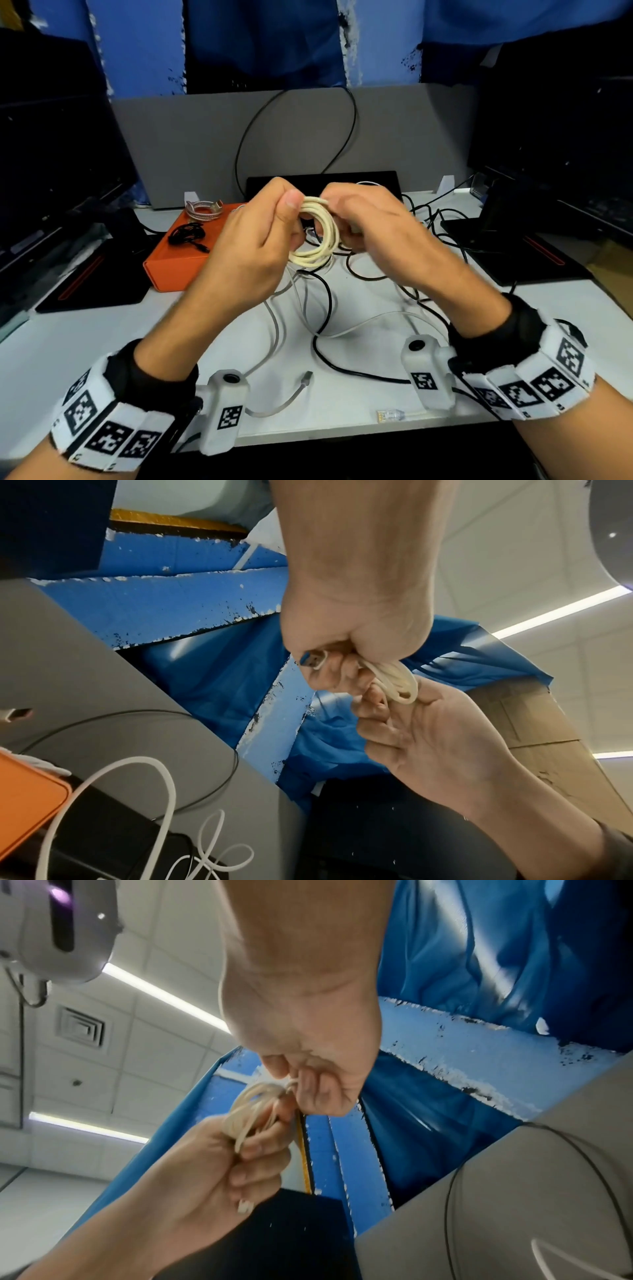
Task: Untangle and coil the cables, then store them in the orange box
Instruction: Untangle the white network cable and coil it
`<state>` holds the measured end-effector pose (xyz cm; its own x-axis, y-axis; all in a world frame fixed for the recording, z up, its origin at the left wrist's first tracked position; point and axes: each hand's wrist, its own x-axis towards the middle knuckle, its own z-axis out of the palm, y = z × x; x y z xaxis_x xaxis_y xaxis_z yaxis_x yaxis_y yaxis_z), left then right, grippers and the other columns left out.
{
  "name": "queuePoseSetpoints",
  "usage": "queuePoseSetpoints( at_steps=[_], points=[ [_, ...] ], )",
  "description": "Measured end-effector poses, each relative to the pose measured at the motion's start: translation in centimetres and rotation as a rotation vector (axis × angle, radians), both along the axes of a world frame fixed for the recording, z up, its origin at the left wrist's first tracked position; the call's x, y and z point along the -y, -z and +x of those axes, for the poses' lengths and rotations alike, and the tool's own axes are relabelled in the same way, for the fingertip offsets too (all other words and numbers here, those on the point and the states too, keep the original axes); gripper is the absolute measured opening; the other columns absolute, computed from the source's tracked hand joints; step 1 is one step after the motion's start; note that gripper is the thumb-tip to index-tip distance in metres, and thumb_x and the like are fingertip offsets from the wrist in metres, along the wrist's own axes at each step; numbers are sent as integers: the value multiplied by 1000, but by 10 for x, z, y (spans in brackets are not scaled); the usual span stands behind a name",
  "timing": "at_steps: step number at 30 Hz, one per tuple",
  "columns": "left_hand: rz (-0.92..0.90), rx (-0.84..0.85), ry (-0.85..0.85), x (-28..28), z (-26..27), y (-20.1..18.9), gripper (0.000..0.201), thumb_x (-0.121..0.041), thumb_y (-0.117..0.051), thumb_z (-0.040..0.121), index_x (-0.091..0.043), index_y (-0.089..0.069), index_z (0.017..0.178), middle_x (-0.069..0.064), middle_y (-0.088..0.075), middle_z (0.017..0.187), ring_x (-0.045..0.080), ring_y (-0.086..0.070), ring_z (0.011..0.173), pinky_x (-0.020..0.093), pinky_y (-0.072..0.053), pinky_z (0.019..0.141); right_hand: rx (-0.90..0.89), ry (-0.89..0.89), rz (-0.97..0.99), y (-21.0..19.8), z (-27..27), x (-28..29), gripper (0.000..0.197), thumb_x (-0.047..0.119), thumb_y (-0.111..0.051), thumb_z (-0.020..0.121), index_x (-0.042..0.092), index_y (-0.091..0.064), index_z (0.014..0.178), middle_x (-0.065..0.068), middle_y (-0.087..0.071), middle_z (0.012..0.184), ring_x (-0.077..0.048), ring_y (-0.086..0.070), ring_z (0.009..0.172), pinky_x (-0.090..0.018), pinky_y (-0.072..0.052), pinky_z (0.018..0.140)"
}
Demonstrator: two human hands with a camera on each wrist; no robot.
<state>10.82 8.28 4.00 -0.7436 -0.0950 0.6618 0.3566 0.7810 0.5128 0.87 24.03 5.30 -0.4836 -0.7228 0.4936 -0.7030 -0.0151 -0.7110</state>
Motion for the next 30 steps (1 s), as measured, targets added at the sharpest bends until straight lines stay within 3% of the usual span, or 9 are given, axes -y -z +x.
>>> queuePoseSetpoints(
  at_steps=[3,5,8,11,13,17,22,25,30],
  points=[
    [15,-22,-23,2,0,-1,35,-29,-35,112,-13,-50,85,4,-56,66,21,-54,63,37,-44,61,-179,-18,59,-6,-14,-11,28,14,-45,101,23,-70,93,15,-55,83,-8,-54,75,-30,-43,72],
    [33,-44,-22,2,0,-1,35,-28,-34,112,-12,-50,85,5,-56,67,22,-54,63,38,-44,60,-342,23,99,-5,-19,-12,23,14,-54,105,21,-74,110,9,-57,98,-11,-59,90,-22,-45,80],
    [101,-67,-9,-2,-2,2,35,-27,-34,112,-11,-51,87,7,-55,68,19,-52,60,35,-42,57,-356,135,14,4,-17,-4,17,19,-62,102,23,-78,109,7,-64,99,-11,-62,92,-26,-50,82],
    [97,-117,-48,-5,-3,4,32,-25,-35,112,-10,-52,90,6,-55,68,20,-52,60,34,-42,56,12,102,-165,9,-10,7,14,14,-64,101,11,-78,103,-4,-76,91,-17,-73,83,-37,-60,77],
    [37,-143,-94,-5,-2,4,29,-24,-36,112,-10,-53,93,1,-56,67,19,-55,62,30,-42,56,317,-5,-289,10,-1,12,14,8,-62,101,3,-76,102,-9,-77,87,-16,-73,77,-28,-59,69],
    [-108,-171,-168,-2,-1,5,23,-24,-36,111,-15,-52,98,-6,-58,68,15,-58,66,21,-40,53,814,-183,-368,15,8,19,15,8,-58,101,3,-72,105,-6,-75,86,-15,-72,80,-23,-57,69],
    [-166,-169,-212,5,-1,4,24,-29,-36,111,-14,-53,102,-5,-58,66,12,-56,60,27,-39,50,971,-270,-234,15,14,21,29,35,-51,102,15,-69,91,3,-70,79,-11,-63,77,-28,-47,80],
    [-185,-169,-229,2,-1,4,22,-26,-38,111,-16,-58,114,-6,-60,67,14,-57,61,28,-40,52,850,-253,-214,16,15,23,39,51,-59,92,14,-68,85,3,-65,75,-10,-62,75,-31,-48,85],
    [-161,-71,-220,9,-4,6,19,-23,-43,109,-16,-61,107,0,-59,61,17,-55,60,31,-39,52,377,-117,57,20,6,17,10,19,-68,99,9,-64,98,3,-67,82,-12,-63,81,-35,-50,82]
  ],
)
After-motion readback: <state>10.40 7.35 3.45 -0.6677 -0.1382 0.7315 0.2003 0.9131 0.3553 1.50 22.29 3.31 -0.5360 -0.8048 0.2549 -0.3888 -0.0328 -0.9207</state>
